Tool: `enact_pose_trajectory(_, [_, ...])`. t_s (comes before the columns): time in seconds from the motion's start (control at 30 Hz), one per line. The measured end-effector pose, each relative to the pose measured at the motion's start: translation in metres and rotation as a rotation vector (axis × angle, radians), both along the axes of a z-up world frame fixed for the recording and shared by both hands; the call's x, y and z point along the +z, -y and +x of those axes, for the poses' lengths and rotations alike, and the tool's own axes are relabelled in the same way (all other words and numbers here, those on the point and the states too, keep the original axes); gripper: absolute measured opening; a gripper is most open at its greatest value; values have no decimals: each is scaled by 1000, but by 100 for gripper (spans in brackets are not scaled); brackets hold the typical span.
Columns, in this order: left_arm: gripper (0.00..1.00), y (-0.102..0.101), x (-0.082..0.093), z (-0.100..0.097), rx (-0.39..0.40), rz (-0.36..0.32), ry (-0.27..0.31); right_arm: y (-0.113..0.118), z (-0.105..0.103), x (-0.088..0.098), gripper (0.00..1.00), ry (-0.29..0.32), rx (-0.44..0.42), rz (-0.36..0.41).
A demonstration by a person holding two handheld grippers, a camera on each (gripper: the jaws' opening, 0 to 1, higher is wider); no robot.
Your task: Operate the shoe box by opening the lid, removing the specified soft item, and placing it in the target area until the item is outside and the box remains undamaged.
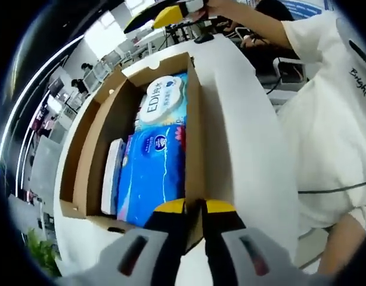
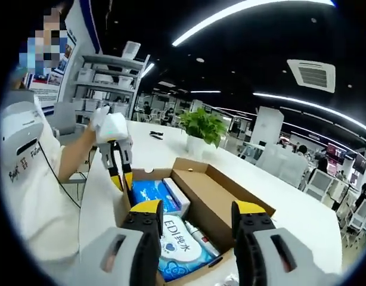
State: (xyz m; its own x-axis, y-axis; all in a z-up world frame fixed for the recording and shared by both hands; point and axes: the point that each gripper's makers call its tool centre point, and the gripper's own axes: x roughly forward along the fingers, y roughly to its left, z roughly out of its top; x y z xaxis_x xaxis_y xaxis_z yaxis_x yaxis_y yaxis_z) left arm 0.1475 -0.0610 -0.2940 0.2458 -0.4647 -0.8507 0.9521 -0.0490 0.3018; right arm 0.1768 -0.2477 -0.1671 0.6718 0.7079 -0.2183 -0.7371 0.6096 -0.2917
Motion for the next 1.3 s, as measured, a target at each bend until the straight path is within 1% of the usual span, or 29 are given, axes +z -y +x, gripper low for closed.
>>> enact_pose_trajectory(0.1, [7, 0, -1, 0, 7, -3, -16, -1, 0, -5, 47, -2, 9, -15])
enact_pose_trajectory(0.13, [7, 0, -2, 1, 28, -14, -33, 1, 2, -8, 47, -8, 6, -29])
enact_pose_trajectory(0.17, [7, 0, -1, 1, 25, -17, -31, 3, 4, -10, 47, -15, -1, -41])
enact_pose_trajectory(0.2, [7, -1, -2, 1, 25, -26, -41, 11, 8, -16, 47, -50, -35, -64])
enact_pose_trajectory(0.23, [7, -1, -2, 0, 26, -35, -46, 13, 10, -17, 47, -59, -31, -72])
enact_pose_trajectory(0.27, [7, -1, -2, 0, 22, -40, -45, 13, 10, -17, 47, -60, -10, -78])
enact_pose_trajectory(0.33, [6, -1, -2, 0, 18, -47, -54, 14, 10, -17, 47, -84, 0, -76])
enact_pose_trajectory(0.37, [6, -1, -2, 0, 32, -55, -74, 14, 9, -16, 47, -95, 12, -84])
enact_pose_trajectory(0.43, [6, -1, -2, 1, 44, -58, -85, 13, 8, -14, 47, -108, 37, -93])
enact_pose_trajectory(0.53, [5, -1, -3, 0, 35, -53, -80, 10, 5, -11, 48, -118, 72, -119])
enact_pose_trajectory(0.57, [5, -1, -3, 0, 31, -51, -75, 7, 3, -11, 48, -114, 104, -161])
enact_pose_trajectory(0.6, [5, -1, -3, 0, 30, -49, -71, 5, 2, -11, 48, -112, 119, -174])
enact_pose_trajectory(0.63, [5, -1, -3, -1, 25, -48, -67, 3, 0, -13, 48, -117, 144, -208])
enact_pose_trajectory(0.7, [5, -1, -3, -1, -1, -52, -50, -1, -2, -20, 49, -141, 170, -267])
enact_pose_trajectory(0.77, [5, -1, -2, 1, 9, -65, -50, -5, -1, -23, 50, -154, 185, -300])
enact_pose_trajectory(0.8, [5, -1, -2, 0, 20, -54, -42, -6, -1, -26, 50, -173, 194, -323])
enact_pose_trajectory(0.83, [5, -1, -3, 0, -12, -38, -21, -7, 4, -27, 50, -173, 184, -334])
enact_pose_trajectory(0.87, [5, -2, -2, 0, -3, -54, -36, -6, 8, -28, 50, -180, 170, -342])
enact_pose_trajectory(0.93, [4, -1, -2, 0, -9, -65, -44, -6, 12, -30, 50, -189, 172, -351])
enact_pose_trajectory(0.97, [4, -1, -2, 0, -17, -62, -39, -9, 12, -32, 51, -213, 190, -340])
enact_pose_trajectory(1.0, [4, -1, -2, 0, -22, -59, -36, -9, 12, -33, 51, -222, 195, -337])
enact_pose_trajectory(1.03, [4, -1, -2, 0, -23, -62, -38, -12, 10, -35, 51, -241, 219, -334])
enact_pose_trajectory(1.1, [4, -1, -2, 0, -9, -67, -47, -12, 11, -42, 51, -253, 232, -374])
enact_pose_trajectory(1.17, [4, -1, -2, 0, -1, -66, -42, -11, 11, -49, 51, -267, 249, -420])
enact_pose_trajectory(1.23, [5, -1, -2, 0, 10, -72, -46, -14, 10, -53, 53, -295, 272, -425])
enact_pose_trajectory(1.27, [5, -1, -2, 0, 9, -70, -42, -17, 6, -55, 55, -320, 299, -424])
enact_pose_trajectory(1.3, [5, -1, -2, 1, 12, -71, -44, -18, 6, -56, 58, -331, 306, -423])
